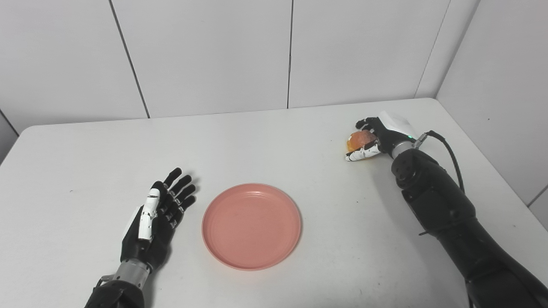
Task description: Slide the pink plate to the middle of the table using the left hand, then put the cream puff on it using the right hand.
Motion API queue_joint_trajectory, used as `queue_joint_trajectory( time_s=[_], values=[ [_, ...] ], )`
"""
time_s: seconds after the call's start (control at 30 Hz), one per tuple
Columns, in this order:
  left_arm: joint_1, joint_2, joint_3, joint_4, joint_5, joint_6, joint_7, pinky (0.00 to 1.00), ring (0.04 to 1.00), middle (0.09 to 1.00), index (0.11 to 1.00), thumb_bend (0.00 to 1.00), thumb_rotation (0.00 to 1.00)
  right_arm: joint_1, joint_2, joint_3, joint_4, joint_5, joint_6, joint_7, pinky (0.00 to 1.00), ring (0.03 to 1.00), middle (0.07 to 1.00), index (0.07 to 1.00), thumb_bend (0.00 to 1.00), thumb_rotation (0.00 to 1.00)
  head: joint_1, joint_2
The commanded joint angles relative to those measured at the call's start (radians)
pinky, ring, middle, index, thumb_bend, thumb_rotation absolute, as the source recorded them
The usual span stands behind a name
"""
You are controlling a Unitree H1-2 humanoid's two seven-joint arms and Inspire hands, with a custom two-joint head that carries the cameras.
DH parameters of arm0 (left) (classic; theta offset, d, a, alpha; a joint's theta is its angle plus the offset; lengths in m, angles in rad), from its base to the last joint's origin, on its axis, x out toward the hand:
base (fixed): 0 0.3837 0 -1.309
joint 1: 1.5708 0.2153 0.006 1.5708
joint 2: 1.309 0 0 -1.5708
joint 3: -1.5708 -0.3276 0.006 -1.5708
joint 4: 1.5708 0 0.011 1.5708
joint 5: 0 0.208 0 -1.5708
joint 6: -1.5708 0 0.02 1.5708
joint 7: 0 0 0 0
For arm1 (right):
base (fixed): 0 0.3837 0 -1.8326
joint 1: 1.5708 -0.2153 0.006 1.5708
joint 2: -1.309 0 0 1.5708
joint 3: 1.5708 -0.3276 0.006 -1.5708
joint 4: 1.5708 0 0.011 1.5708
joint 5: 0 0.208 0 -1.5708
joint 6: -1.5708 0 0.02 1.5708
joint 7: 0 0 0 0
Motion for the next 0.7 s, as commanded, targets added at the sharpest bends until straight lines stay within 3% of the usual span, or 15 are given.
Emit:
queue_joint_trajectory(
  time_s=[0.0,0.13,0.17,0.23,0.67],
  values=[
    [-0.003,0.004,-0.001,-0.007,0.003,0.014,0.006,0.93,0.907,0.91,0.898,0.46,1.0,-0.038,-0.024,0.003,0.005,0.002,-0.023,-0.007,0.37,0.444,0.511,0.506,0.54,0.14,0.0,-0.001],
    [-0.004,0.006,-0.002,-0.008,0.006,0.013,0.006,0.92,0.903,0.906,0.894,0.46,1.0,-0.033,-0.024,0.002,0.009,0.007,-0.028,-0.021,0.34,0.411,0.473,0.487,0.51,0.12,0.0,0.004],
    [-0.003,0.006,-0.002,-0.012,0.006,0.016,0.007,0.92,0.899,0.903,0.891,0.46,1.0,-0.033,-0.025,0.002,0.01,0.008,-0.028,-0.021,0.34,0.413,0.462,0.511,0.52,0.05,0.0,0.004],
    [-0.003,0.005,-0.001,-0.014,0.004,0.018,0.007,0.93,0.908,0.91,0.899,0.45,1.0,-0.032,-0.027,0.003,0.007,0.011,-0.026,-0.019,0.34,0.41,0.45,0.529,0.52,0.01,0.001,0.004],
    [-0.005,0.002,-0.005,-0.026,0.009,0.027,0.015,0.93,0.909,0.909,0.897,0.45,1.0,-0.023,-0.047,0.0,-0.039,0.027,-0.022,-0.005,0.35,0.419,0.457,0.534,0.52,0.0,0.007,0.004]
  ],
)
